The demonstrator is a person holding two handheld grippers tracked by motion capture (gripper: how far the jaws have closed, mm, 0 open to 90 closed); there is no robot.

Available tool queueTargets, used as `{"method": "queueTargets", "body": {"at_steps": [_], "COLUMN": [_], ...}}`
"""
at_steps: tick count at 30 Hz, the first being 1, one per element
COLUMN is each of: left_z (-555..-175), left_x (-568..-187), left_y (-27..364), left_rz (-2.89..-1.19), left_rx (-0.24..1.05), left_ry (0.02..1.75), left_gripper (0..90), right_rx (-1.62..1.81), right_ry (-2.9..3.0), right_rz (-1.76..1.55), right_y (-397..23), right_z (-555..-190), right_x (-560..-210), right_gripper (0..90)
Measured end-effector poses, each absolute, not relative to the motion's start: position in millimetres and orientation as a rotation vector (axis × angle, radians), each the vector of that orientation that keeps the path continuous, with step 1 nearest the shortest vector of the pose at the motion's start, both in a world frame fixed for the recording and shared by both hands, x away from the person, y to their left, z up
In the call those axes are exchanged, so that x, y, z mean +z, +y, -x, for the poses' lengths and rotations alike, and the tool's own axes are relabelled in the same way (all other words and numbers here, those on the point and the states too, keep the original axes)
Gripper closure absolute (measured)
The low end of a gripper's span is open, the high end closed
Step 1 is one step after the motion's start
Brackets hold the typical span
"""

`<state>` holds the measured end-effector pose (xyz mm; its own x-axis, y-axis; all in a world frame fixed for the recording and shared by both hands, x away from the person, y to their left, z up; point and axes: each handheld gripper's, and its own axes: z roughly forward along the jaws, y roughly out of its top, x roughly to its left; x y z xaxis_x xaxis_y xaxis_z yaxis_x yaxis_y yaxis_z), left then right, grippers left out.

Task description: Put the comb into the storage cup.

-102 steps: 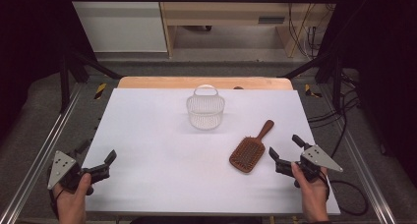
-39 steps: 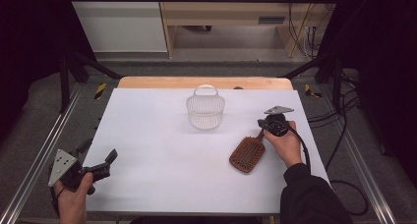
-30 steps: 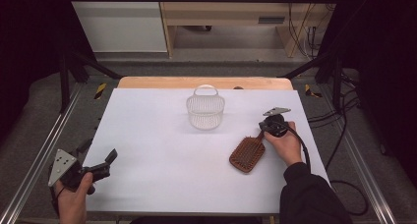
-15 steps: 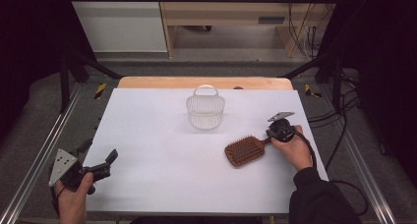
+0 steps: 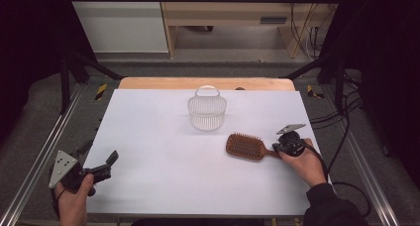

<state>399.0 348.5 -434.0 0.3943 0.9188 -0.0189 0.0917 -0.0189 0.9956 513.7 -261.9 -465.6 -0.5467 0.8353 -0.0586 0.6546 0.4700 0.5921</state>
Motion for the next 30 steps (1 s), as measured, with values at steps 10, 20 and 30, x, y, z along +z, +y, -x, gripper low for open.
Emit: {"method": "queueTargets", "body": {"at_steps": [10, 20, 30], "left_z": [-399.0, -399.1, -399.2], "left_x": [-434.1, -434.2, -434.3], "left_y": [348.7, 348.7, 348.5], "left_rz": [-1.443, -1.445, -1.447], "left_rx": [0.860, 0.858, 0.856], "left_ry": [0.968, 0.967, 0.966], "left_gripper": [2.0, 2.0, 2.0], "right_rx": [0.753, 0.798, 0.807], "right_ry": [2.422, 2.458, 2.464], "right_rz": [-1.315, -1.317, -1.320], "right_y": [-261.2, -255.2, -250.8], "right_z": [-489.0, -470.8, -465.3], "right_x": [-462.2, -461.5, -461.3], "right_gripper": [90.0, 90.0, 90.0]}}
